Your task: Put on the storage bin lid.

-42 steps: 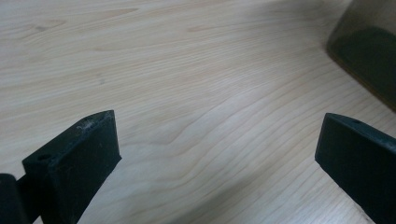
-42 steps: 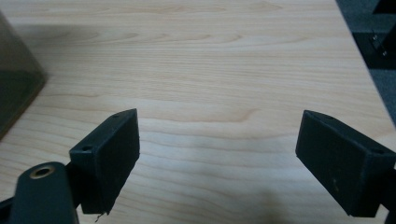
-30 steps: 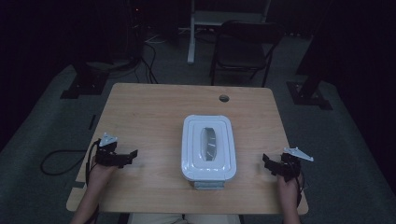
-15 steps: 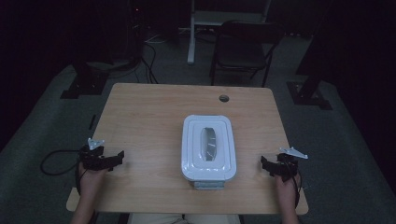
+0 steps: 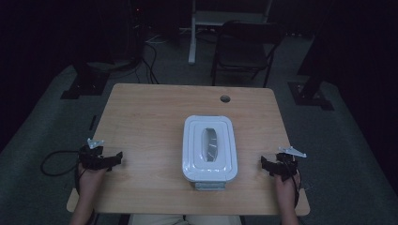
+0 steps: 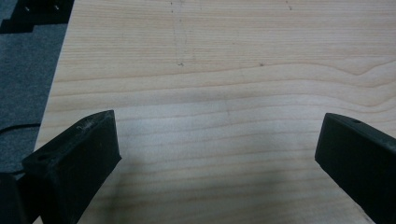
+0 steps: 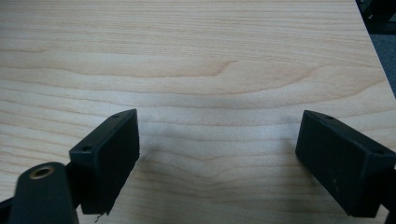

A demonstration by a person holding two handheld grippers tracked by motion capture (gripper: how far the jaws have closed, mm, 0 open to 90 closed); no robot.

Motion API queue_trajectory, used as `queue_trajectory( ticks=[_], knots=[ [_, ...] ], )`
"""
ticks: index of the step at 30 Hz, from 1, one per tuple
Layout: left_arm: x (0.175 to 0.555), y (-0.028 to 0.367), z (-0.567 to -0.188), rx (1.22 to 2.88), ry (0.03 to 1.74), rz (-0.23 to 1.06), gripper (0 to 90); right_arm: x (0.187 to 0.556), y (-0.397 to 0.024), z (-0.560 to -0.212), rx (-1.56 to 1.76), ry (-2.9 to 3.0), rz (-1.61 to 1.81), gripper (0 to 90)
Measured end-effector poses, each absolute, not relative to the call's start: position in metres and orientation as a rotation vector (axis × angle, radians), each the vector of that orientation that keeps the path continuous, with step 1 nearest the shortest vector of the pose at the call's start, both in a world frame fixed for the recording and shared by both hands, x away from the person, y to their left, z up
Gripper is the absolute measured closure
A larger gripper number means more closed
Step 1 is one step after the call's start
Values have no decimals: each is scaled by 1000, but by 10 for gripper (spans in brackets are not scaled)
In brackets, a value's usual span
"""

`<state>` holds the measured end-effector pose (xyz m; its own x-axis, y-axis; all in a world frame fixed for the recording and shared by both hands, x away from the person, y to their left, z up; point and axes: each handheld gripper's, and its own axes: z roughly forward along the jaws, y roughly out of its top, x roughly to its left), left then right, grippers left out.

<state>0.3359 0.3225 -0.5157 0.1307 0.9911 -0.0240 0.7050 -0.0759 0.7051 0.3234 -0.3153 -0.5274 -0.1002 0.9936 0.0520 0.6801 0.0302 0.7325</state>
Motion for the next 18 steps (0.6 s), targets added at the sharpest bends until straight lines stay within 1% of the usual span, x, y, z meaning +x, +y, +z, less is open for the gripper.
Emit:
queue_trajectory(
  ticks=[5, 7, 9, 15, 18],
  knots=[
    [339, 321, -520, 1864, 1651, 681, 6, 325, -312, -528, 1671, 1845, 802, 129],
    [340, 322, -523, 1873, 1666, 666, 4, 325, -311, -528, 1673, 1844, 801, 128],
    [341, 322, -523, 1864, 1676, 681, 6, 325, -311, -528, 1676, 1840, 800, 128],
    [346, 325, -523, 1889, 1641, 660, 6, 325, -311, -528, 1677, 1840, 800, 127],
    [349, 326, -523, 1877, 1656, 666, 6, 325, -311, -528, 1678, 1840, 800, 127]
  ],
)
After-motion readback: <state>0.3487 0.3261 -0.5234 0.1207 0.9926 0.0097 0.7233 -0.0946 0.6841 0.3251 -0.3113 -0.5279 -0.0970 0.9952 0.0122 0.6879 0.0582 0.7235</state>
